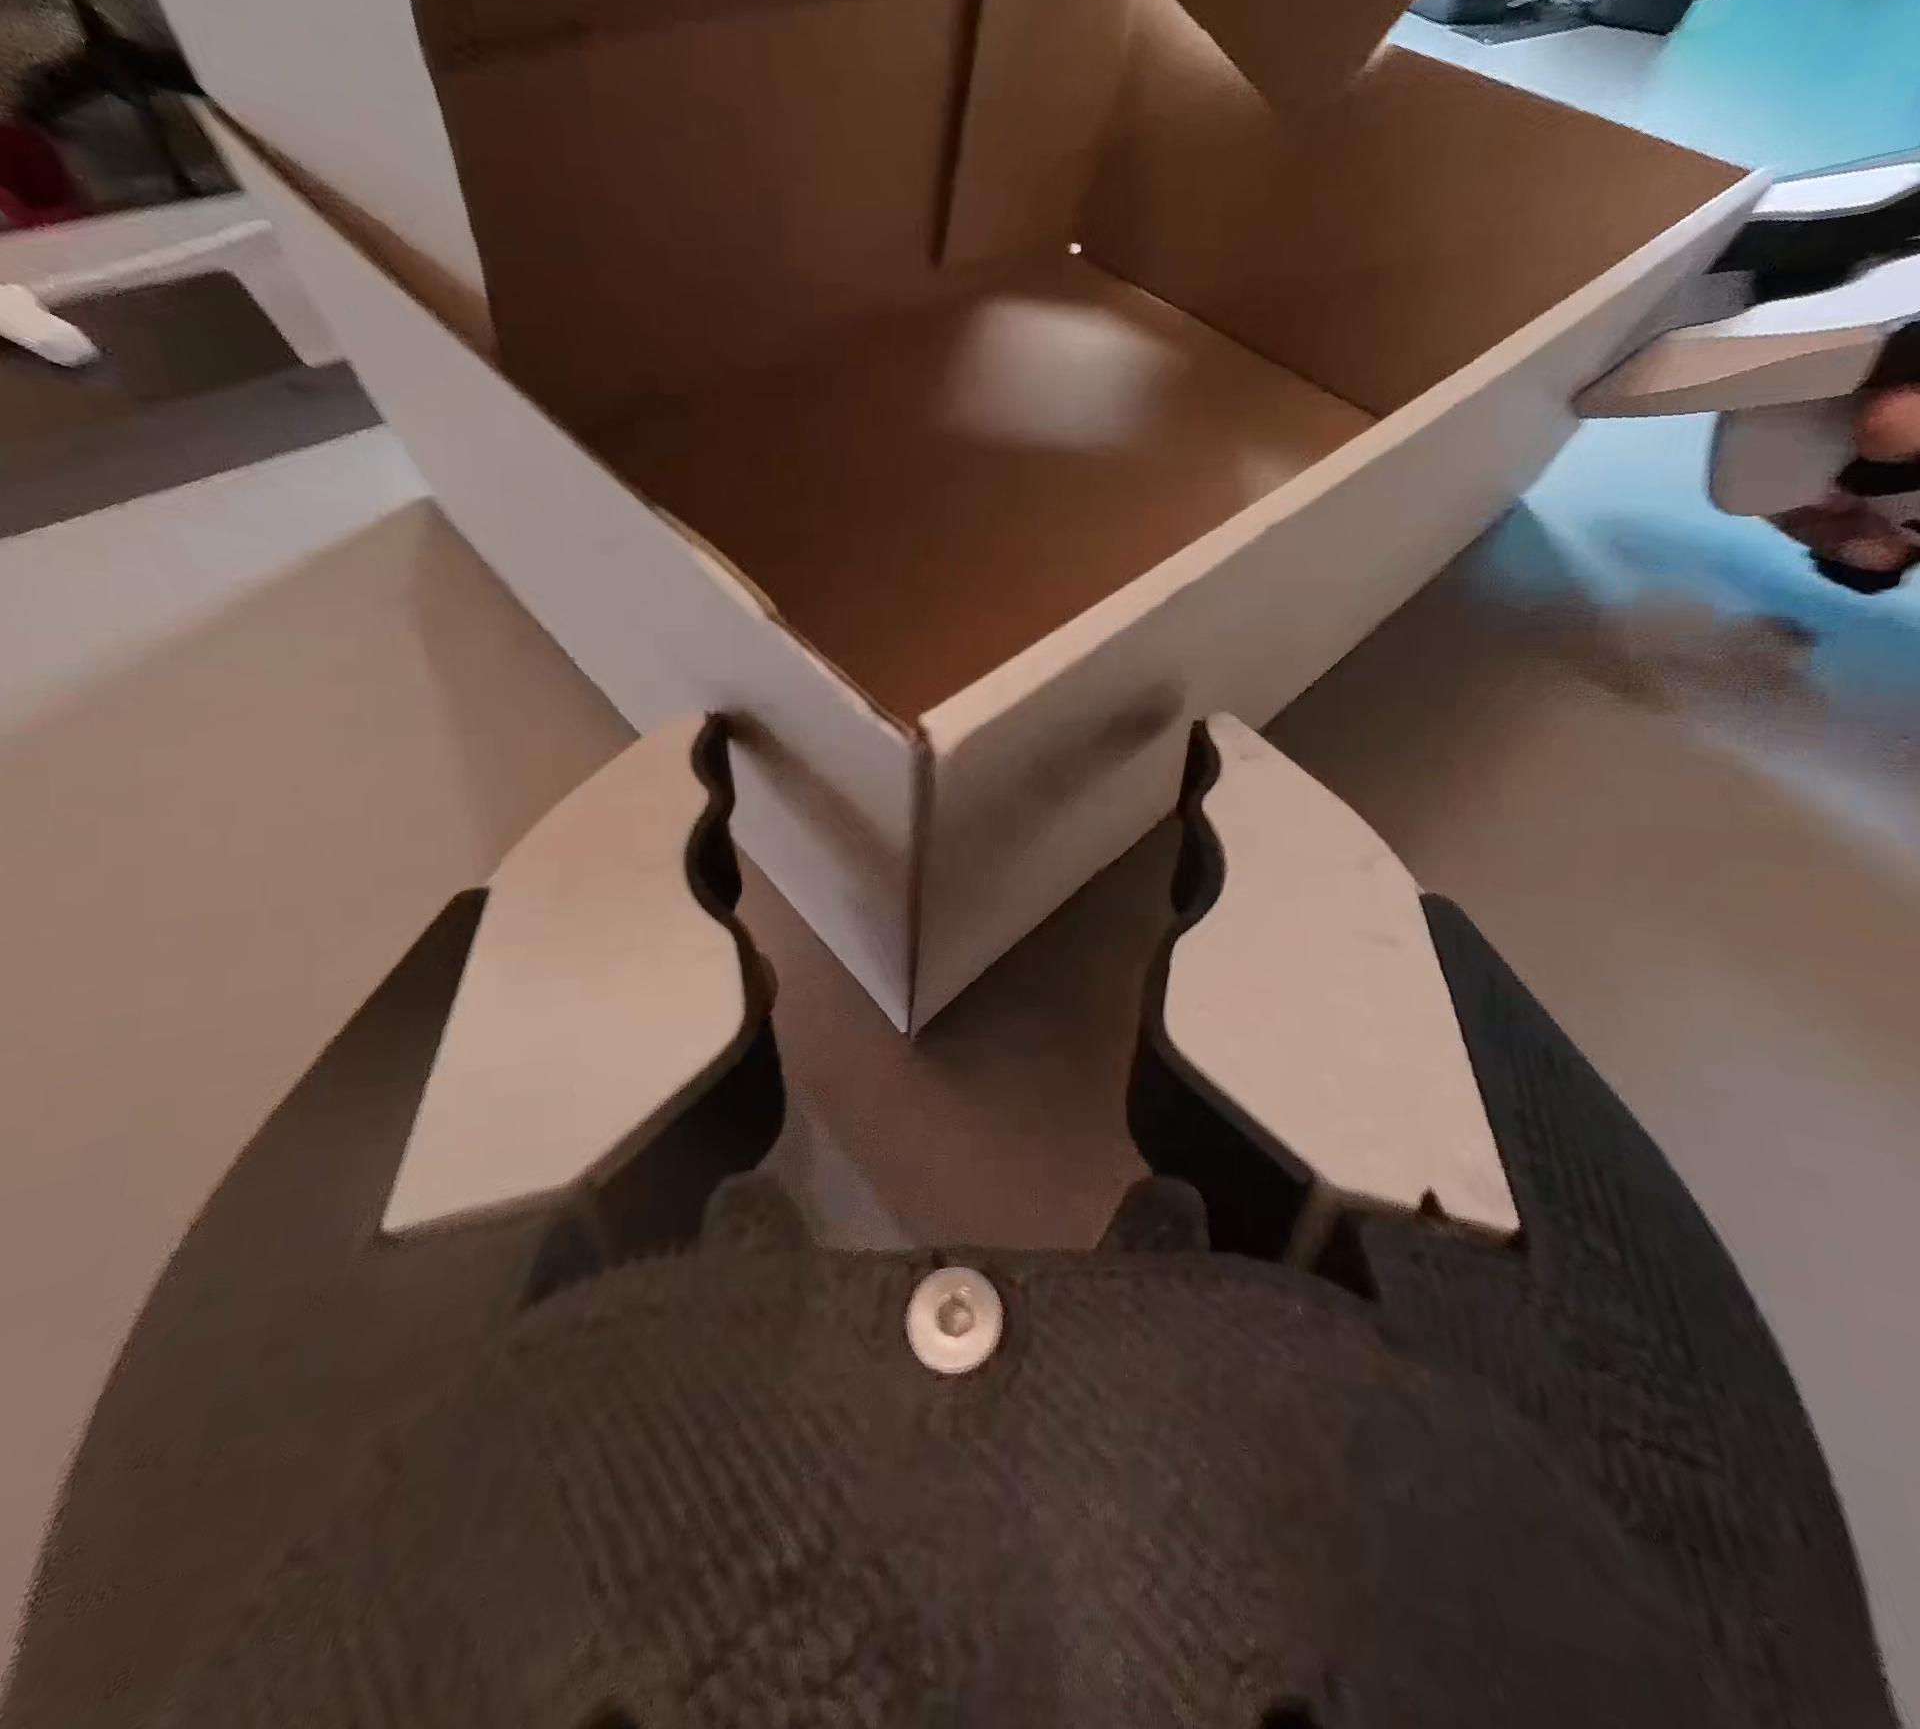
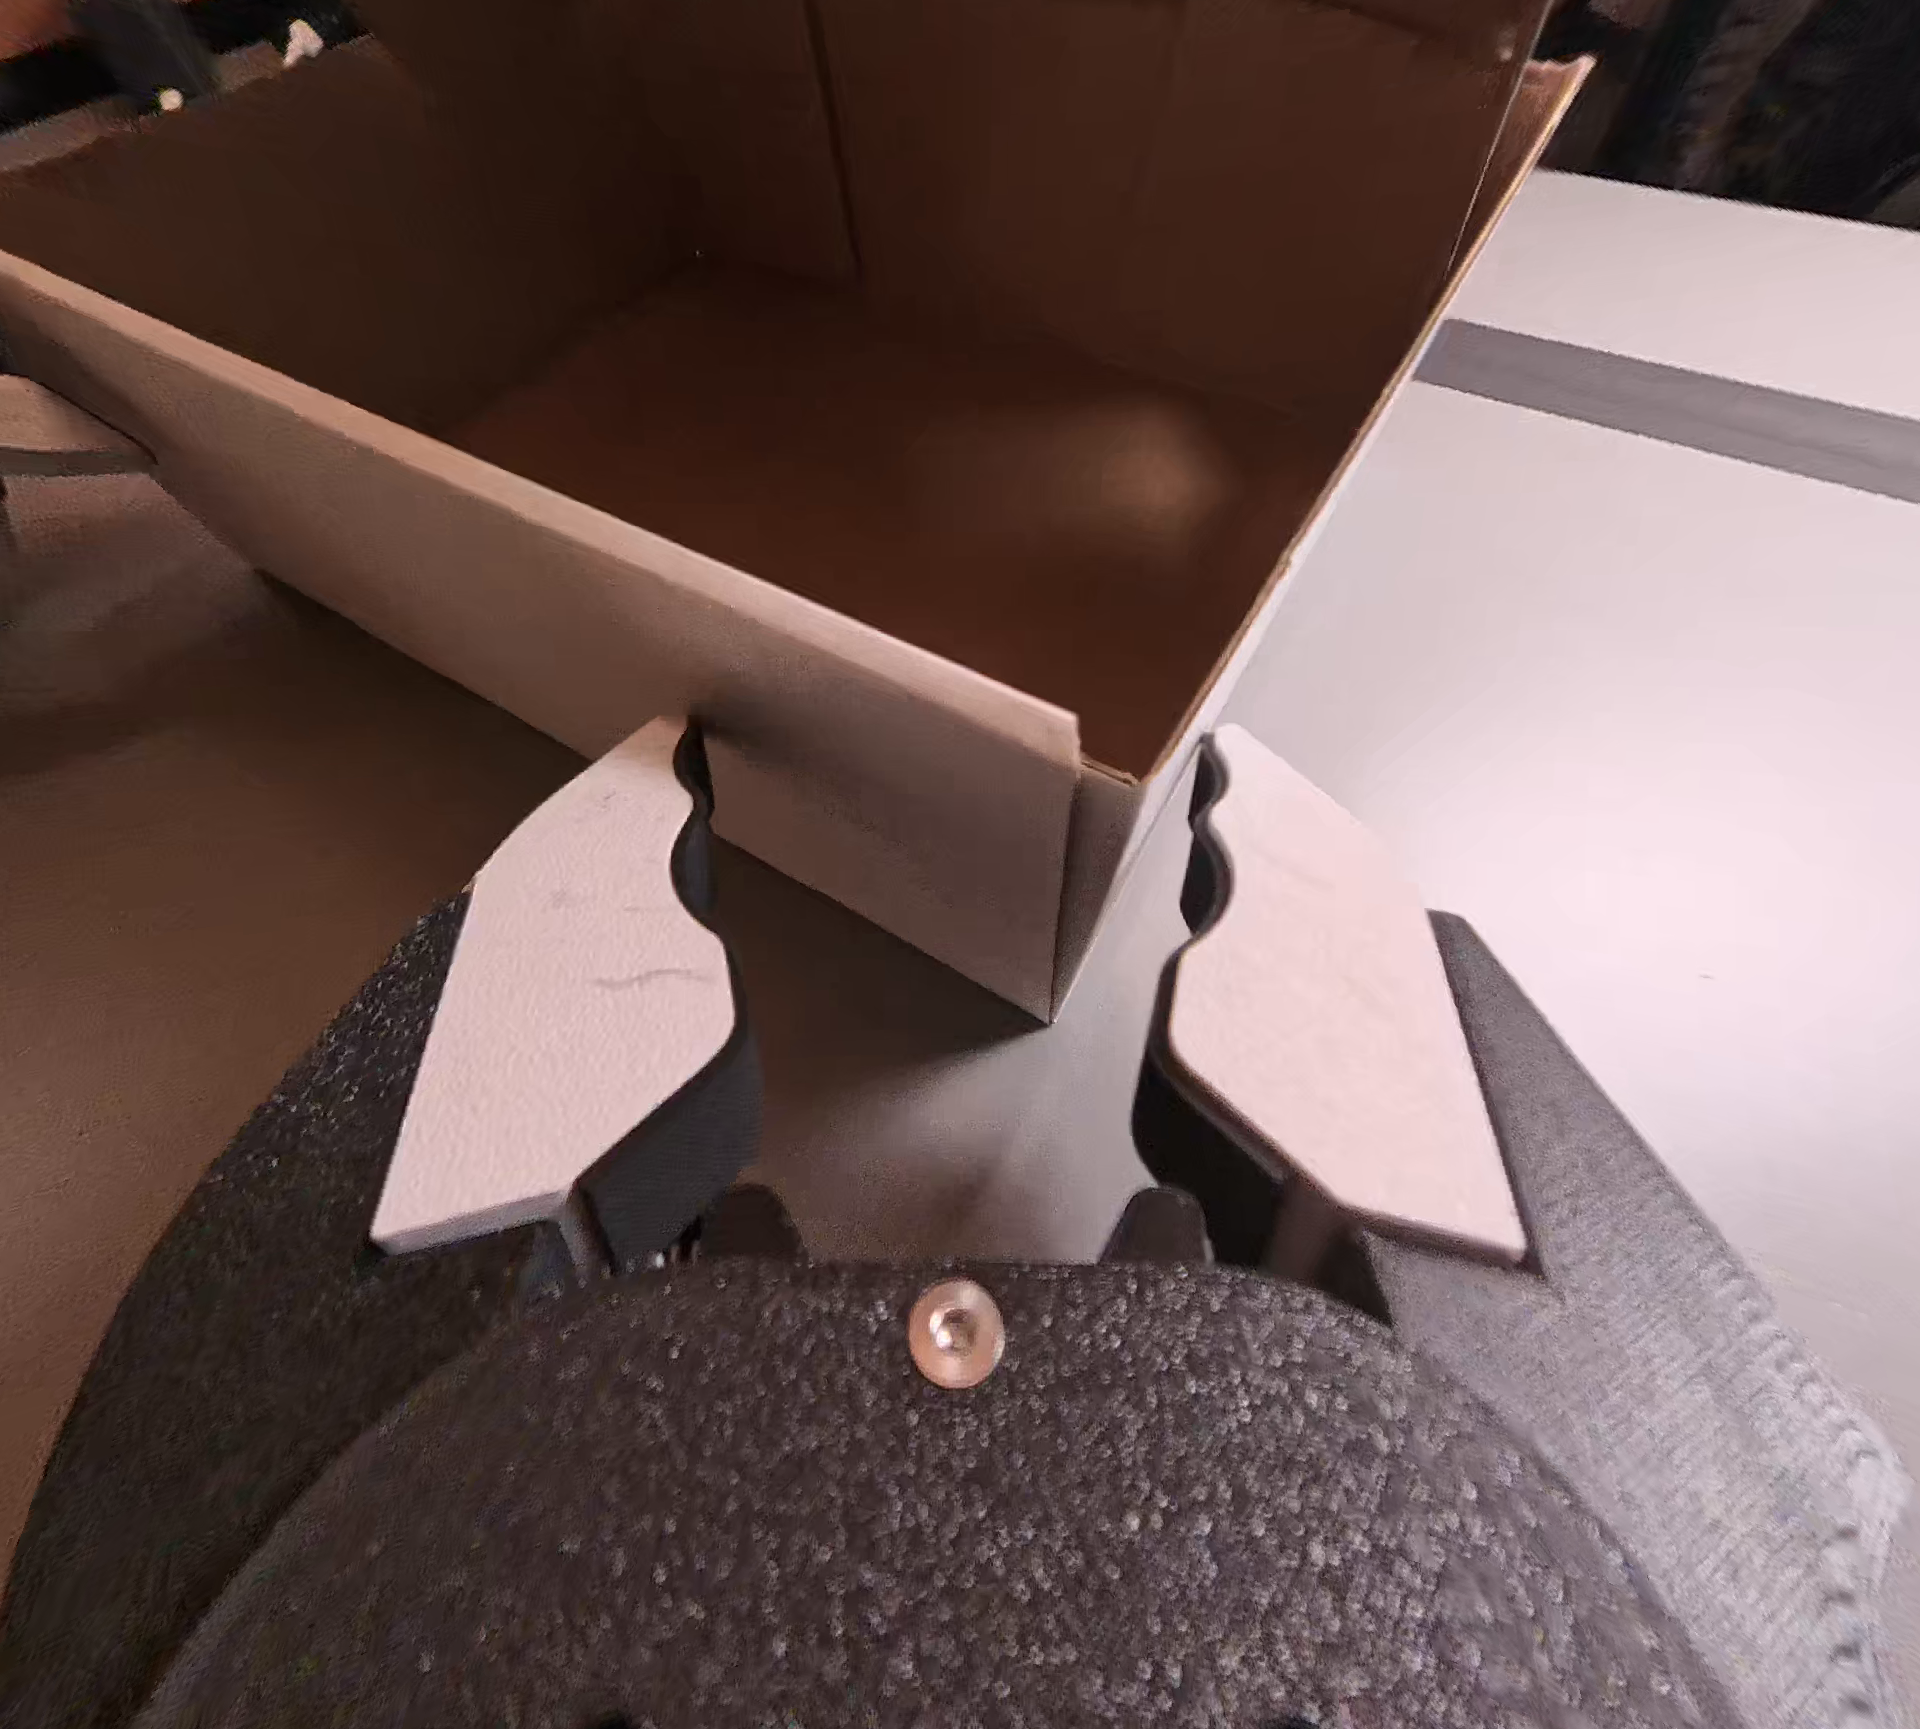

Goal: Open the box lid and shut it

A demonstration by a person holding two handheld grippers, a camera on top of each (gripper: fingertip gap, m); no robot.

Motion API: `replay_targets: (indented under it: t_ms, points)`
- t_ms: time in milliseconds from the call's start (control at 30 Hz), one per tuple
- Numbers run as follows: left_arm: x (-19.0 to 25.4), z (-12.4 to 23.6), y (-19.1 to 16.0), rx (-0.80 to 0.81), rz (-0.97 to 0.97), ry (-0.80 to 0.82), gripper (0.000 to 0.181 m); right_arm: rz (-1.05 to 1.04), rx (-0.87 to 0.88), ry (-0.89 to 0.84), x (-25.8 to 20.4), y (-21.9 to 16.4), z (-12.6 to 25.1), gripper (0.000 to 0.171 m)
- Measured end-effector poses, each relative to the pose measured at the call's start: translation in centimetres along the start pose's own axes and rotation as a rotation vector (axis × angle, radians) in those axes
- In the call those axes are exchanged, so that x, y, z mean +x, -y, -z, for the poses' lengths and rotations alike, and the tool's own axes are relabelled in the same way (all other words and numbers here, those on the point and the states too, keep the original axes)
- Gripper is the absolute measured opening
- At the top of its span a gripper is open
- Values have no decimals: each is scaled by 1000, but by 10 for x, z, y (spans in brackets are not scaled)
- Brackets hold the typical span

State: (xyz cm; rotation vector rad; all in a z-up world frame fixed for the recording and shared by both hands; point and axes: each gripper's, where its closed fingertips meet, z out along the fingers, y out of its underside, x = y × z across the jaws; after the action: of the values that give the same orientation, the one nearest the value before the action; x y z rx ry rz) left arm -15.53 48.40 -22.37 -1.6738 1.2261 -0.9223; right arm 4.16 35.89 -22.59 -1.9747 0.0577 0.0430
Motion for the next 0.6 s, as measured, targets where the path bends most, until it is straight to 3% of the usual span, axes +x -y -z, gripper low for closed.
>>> replay_targets:
  t_ms: [33, 367, 433, 533, 600]
  points:
    - [-3, -1, -1, 8, -32, 37, 80, 6, 11, -13, -1, 0, 0, 87]
    - [32, 40, -22, 32, -86, 96, 78, 43, 17, -53, -37, -22, 42, 88]
    - [32, 42, -21, 32, -82, 71, 78, 56, -12, -15, -41, -23, 43, 97]
    - [31, 75, -7, 100, -96, 60, 80, 56, -10, 73, -53, -8, 77, 106]
    - [18, 106, 26, 183, -124, 112, 74, 128, 19, 43, -48, 20, 106, 103]
